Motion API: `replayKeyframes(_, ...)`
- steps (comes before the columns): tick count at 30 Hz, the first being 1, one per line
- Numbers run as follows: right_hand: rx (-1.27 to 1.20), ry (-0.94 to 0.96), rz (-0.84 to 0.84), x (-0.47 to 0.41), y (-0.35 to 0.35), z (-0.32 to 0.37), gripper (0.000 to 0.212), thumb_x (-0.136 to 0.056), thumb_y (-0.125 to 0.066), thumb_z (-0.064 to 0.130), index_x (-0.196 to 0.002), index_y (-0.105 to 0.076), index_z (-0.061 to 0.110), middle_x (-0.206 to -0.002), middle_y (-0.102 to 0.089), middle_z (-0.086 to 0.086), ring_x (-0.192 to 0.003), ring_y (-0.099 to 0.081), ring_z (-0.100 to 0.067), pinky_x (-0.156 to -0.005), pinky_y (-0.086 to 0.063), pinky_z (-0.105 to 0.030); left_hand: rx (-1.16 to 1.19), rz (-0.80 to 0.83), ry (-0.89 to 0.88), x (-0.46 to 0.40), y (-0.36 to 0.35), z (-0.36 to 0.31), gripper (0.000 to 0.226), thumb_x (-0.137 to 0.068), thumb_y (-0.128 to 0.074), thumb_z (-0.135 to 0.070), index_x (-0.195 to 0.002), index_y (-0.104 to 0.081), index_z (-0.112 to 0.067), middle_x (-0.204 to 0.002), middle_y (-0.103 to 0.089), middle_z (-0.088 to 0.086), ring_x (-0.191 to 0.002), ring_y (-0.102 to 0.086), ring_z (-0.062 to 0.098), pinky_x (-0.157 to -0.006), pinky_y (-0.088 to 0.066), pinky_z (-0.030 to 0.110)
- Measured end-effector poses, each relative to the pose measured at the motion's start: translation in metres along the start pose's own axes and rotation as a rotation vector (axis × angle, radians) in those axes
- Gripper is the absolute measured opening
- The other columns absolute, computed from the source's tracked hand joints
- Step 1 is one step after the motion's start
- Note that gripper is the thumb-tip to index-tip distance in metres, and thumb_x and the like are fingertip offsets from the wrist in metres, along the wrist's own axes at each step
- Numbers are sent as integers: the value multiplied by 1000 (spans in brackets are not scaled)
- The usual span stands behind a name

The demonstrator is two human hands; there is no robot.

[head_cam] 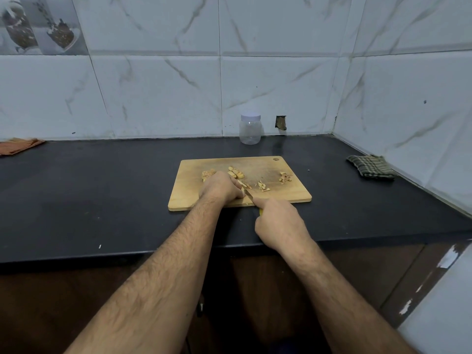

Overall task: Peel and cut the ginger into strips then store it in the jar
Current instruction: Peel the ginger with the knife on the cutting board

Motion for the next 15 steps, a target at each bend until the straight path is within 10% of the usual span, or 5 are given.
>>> replayKeyframes(8,-50,-13,-36,-8,3,4,50,-94,-51,10,-140,-53,29,-132,-59,-4,-117,-55,-25,-91,-53,-37,45,32,-1,-1,1,3,24,-81,-81,-25,-105,-77,-31,-116,-69,-10,-111,-59,13,-93,-48,28)
replayKeyframes(15,-77,14,-49,-11,0,8,52,-93,-51,9,-140,-52,31,-126,-61,-2,-111,-57,-23,-90,-54,-39,131,-8,76,-10,-2,10,8,-83,-78,-26,-78,-72,-23,-88,-72,-5,-85,-64,17,-84,-56,33)
Point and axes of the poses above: each hand's wrist, its own x-axis away from the middle knuckle, its own y-axis out of the back of the hand, z = x × y, the point moved 5 cm from there along -x, towards the middle knuckle
